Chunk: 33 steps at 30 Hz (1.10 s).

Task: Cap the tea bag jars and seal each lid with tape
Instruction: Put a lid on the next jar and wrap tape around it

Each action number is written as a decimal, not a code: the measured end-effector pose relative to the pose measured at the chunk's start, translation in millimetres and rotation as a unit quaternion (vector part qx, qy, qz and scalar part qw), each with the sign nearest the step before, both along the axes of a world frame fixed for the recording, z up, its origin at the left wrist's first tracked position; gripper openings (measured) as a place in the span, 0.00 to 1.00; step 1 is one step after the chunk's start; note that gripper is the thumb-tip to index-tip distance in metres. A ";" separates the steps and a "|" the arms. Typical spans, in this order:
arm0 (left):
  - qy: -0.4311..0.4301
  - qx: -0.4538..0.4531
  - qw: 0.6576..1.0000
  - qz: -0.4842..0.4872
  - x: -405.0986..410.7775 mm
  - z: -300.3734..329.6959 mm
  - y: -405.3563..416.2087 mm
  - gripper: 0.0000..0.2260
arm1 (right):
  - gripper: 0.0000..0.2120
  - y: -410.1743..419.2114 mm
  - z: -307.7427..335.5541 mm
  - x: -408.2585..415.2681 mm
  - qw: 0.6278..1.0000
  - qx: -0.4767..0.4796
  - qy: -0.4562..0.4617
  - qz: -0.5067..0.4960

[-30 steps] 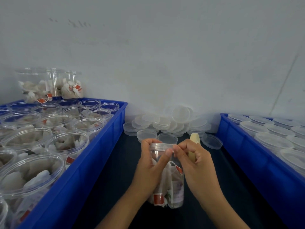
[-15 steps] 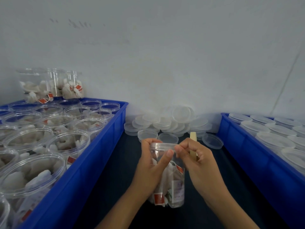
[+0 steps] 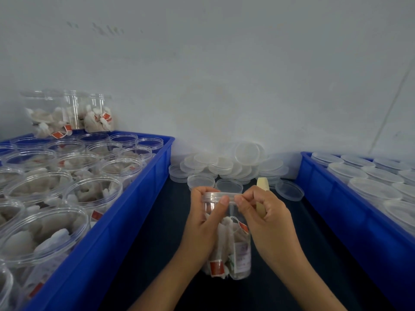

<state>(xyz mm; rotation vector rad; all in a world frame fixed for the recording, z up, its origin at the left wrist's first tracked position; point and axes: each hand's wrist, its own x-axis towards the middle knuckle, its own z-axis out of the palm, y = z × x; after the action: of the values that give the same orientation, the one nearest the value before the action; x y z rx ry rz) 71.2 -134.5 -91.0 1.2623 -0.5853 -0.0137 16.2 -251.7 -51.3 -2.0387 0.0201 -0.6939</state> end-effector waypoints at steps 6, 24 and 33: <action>0.008 -0.008 1.000 0.000 3.3 -3.7 2.1 0.11 | 0.20 -20.7 8.3 -5.7 0.937 -0.332 0.030 -0.101; -0.016 0.013 1.000 0.020 0.0 -1.7 -0.4 0.09 | 0.27 -48.4 22.4 -6.2 0.917 -0.352 0.185 -0.028; -0.046 0.071 0.996 0.005 4.7 -1.1 7.1 0.09 | 0.35 -42.2 13.4 -2.2 0.913 -0.393 0.111 -0.006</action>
<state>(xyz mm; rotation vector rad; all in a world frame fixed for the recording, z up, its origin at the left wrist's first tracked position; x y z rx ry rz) 75.9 -127.4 -92.1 1.4097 -0.6667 0.0105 14.0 -293.9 -37.9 -2.8891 -0.1378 -0.5078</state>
